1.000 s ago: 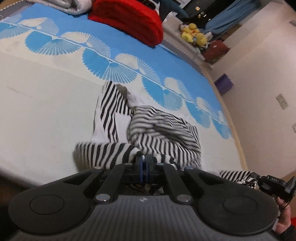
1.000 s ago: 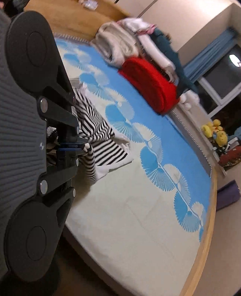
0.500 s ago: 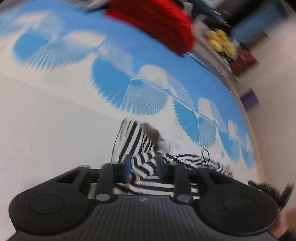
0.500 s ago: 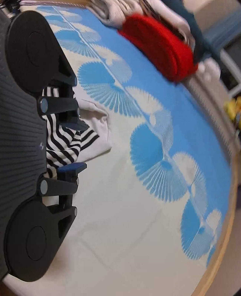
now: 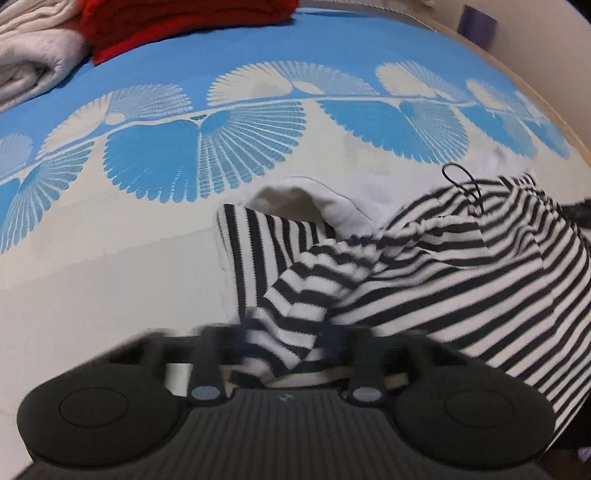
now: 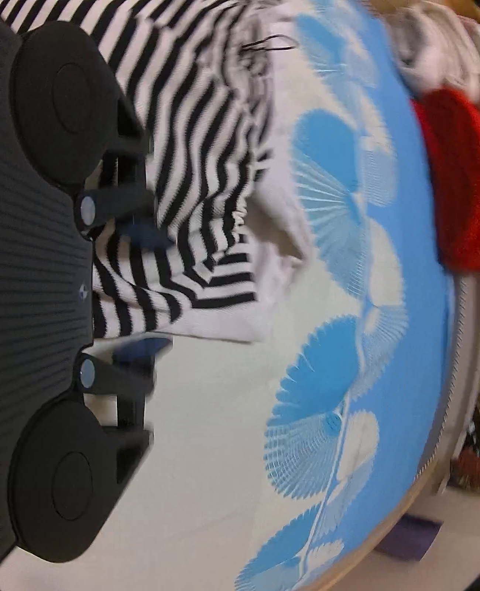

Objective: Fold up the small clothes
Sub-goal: 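Lay the folded hem down and open both tools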

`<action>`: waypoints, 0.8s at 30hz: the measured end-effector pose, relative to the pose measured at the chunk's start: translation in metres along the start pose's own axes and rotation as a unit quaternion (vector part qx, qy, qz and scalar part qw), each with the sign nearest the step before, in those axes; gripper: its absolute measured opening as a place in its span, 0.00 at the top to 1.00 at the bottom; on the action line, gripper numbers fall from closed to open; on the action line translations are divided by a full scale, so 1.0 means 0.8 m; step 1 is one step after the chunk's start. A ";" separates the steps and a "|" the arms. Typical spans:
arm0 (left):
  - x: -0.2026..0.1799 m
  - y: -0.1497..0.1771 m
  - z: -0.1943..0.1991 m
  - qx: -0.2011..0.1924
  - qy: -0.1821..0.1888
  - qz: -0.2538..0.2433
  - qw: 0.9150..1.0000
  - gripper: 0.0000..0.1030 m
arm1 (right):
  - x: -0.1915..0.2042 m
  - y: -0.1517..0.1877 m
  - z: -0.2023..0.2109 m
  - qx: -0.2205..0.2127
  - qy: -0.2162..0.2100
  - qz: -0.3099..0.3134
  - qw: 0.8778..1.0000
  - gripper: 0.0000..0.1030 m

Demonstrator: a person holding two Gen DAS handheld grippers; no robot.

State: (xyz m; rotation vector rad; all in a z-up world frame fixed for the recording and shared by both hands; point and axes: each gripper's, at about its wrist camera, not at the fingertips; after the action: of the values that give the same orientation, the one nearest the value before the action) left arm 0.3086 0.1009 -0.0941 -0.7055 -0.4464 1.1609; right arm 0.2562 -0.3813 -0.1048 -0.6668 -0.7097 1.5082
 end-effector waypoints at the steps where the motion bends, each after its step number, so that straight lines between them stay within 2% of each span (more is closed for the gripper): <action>1: -0.002 -0.004 0.001 -0.005 0.006 -0.005 1.000 0.91 | 0.003 -0.002 -0.001 0.000 -0.003 0.008 1.000 0.94; 3: -0.006 -0.016 0.019 -0.034 -0.008 -0.026 0.999 0.92 | 0.005 -0.014 0.011 -0.026 -0.006 0.015 1.000 0.97; 5: 0.005 -0.032 0.044 -0.081 -0.003 0.003 0.997 0.92 | -0.002 -0.035 0.036 -0.077 -0.003 -0.006 0.997 0.97; 7: 0.019 -0.047 0.056 -0.124 -0.013 0.042 0.991 0.92 | -0.014 -0.056 0.066 -0.138 0.000 -0.045 0.989 0.97; 8: 0.023 -0.053 0.055 -0.138 -0.021 0.058 0.988 0.92 | -0.019 -0.065 0.075 -0.168 0.007 -0.064 0.984 0.97; 10: 0.027 -0.062 0.041 -0.146 -0.035 0.073 0.986 0.92 | -0.023 -0.077 0.069 -0.194 0.032 -0.077 0.977 0.97; 13: 0.025 -0.067 0.002 -0.118 -0.058 0.068 0.989 0.91 | -0.017 -0.084 0.026 -0.178 0.055 -0.083 0.979 0.97; 15: 0.032 -0.065 -0.028 -0.084 -0.074 0.079 0.991 0.80 | -0.011 -0.083 -0.007 -0.151 0.070 -0.080 0.983 0.97; 16: 0.038 -0.063 -0.039 -0.067 -0.078 0.088 0.991 0.71 | -0.010 -0.081 -0.029 -0.128 0.078 -0.085 0.985 0.96; 17: 0.045 -0.061 -0.046 -0.050 -0.076 0.101 0.991 0.61 | -0.007 -0.078 -0.047 -0.101 0.079 -0.091 0.988 0.90; 18: 0.053 -0.060 -0.049 -0.038 -0.070 0.115 0.990 0.60 | -0.005 -0.075 -0.063 -0.072 0.078 -0.094 0.990 0.80; 20: 0.061 -0.064 -0.027 -0.058 -0.061 0.128 0.988 0.57 | -0.003 -0.068 -0.076 -0.044 0.091 -0.094 0.990 0.70; 23: 0.062 -0.073 0.011 -0.110 -0.042 0.113 0.987 0.53 | -0.010 -0.077 -0.048 -0.068 0.087 -0.110 0.988 0.67; 24: 0.058 -0.072 0.017 -0.117 -0.034 0.109 0.987 0.54 | -0.013 -0.079 -0.031 -0.084 0.076 -0.117 0.987 0.60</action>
State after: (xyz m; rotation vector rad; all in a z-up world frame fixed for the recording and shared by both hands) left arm 0.3549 0.1353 -0.0452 -0.9373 -0.5802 1.3555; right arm 0.3160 -0.3889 -0.0722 -0.7887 -0.7750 1.1786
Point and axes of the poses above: each gripper's, at about its wrist camera, not at the fingertips, and z roughly against the way its jaws point, x to its left, y to its underside, and after that the axes turned 15 degrees about -x, right-handed
